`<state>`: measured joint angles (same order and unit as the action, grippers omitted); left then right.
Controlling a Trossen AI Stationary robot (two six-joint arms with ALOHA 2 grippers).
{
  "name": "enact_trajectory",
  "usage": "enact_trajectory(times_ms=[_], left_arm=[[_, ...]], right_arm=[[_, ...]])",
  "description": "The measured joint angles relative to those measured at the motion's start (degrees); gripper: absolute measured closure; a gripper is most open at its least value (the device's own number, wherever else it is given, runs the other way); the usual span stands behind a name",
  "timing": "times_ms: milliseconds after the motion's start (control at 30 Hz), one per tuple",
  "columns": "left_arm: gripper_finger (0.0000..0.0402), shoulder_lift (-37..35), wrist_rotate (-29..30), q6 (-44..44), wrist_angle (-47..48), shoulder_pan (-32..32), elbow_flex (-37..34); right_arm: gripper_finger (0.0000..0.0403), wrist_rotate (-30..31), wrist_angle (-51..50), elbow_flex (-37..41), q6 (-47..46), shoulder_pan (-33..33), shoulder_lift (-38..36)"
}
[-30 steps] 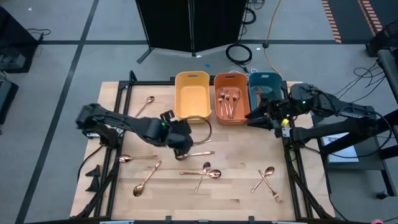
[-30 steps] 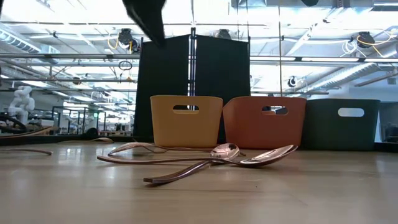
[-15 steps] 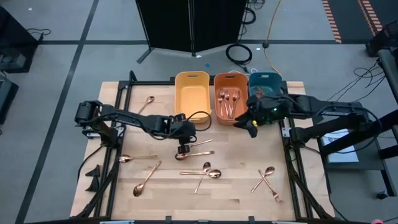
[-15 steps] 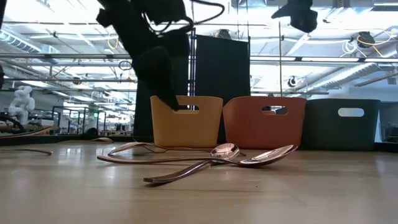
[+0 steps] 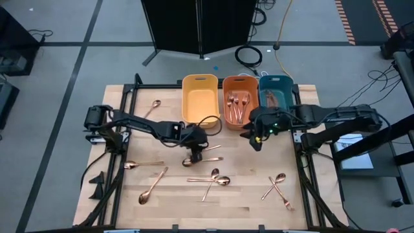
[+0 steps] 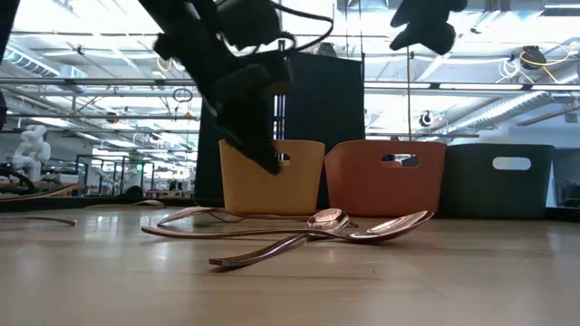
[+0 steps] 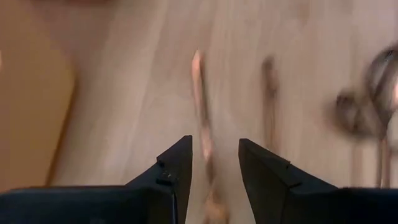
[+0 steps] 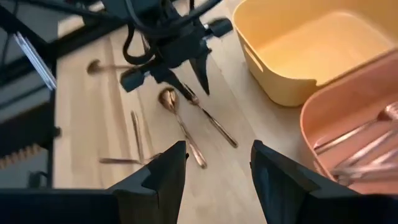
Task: Sort silverware
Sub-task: Put the copper fork into the orange bin
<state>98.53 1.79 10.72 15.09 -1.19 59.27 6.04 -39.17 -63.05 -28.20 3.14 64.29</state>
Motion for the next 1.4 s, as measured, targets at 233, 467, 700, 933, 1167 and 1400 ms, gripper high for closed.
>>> enact_trajectory(times_ms=[233,467,700,933,1167,1400], left_arm=[[0.0274,4.1,-0.2,2.5,-1.8,-1.2,0.1],[0.0274,7.0,1.8,5.0,-2.3,-2.2,0.1],[0.0274,9.6,4.8,5.5,-1.8,-2.9,0.3],[0.0303,9.8,4.9,5.5,-1.6,-3.7,0.3],[0.0392,9.9,4.8,5.5,-1.6,-3.7,0.3],[0.0395,8.7,4.2,4.1,0.3,-3.6,2.0]], right_arm=[[0.0234,-0.4,2.0,0.1,6.6,0.4,3.7],[0.0234,-0.3,3.6,0.1,10.3,0.2,5.0],[0.0234,-0.3,4.7,0.1,12.2,0.2,5.1],[0.0234,-0.2,4.8,0.1,12.4,0.2,5.1],[0.0234,0.0,5.9,0.1,12.4,0.2,5.1],[0.0234,0.0,7.2,0.1,12.4,0.2,5.1]])
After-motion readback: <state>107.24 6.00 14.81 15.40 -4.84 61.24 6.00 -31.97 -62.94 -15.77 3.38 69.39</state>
